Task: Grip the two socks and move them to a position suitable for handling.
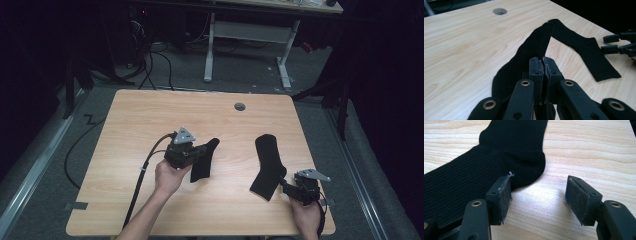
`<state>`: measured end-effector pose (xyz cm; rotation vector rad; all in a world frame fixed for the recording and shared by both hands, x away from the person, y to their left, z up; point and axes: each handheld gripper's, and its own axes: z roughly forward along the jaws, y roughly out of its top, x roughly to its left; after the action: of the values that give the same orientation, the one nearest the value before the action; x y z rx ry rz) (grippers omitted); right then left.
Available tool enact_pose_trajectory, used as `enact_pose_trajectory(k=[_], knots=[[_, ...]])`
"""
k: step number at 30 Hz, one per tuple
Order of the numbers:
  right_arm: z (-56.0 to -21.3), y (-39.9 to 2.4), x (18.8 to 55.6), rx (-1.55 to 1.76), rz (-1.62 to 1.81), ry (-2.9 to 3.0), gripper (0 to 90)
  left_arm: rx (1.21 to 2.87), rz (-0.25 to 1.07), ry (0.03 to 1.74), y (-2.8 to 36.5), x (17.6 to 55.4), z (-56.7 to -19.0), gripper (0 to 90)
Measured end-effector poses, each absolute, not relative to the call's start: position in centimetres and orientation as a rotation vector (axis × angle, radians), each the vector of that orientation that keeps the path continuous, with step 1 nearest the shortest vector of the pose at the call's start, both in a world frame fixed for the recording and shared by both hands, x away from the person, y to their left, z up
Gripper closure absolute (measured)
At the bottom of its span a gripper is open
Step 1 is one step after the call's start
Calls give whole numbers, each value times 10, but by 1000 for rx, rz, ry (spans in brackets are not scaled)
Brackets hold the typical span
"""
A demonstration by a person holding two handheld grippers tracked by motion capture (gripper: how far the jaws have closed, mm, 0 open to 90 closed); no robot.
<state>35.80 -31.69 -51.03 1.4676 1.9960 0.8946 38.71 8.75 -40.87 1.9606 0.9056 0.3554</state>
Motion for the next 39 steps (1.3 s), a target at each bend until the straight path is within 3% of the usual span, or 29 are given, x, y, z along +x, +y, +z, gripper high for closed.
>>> enact_pose_trajectory(k=[10, 23, 29, 33, 39], knots=[[-510, -317, 358, 1474, 898, 1996, 378, 1972, 270, 937, 70, 391, -437, 851], [-510, -315, 359, 1446, 911, 2025, 397, 2044, 296, 995, 64, 387, -477, 811], [-510, -313, 361, 1389, 929, 2058, 550, 2083, 295, 1021, 64, 388, -490, 778], [-507, -307, 361, 1355, 908, 2094, 699, 2094, 278, 1029, 63, 388, -495, 731], [-489, -297, 355, 1278, 999, 2104, 797, 2087, 300, 1042, 65, 385, -494, 645]])
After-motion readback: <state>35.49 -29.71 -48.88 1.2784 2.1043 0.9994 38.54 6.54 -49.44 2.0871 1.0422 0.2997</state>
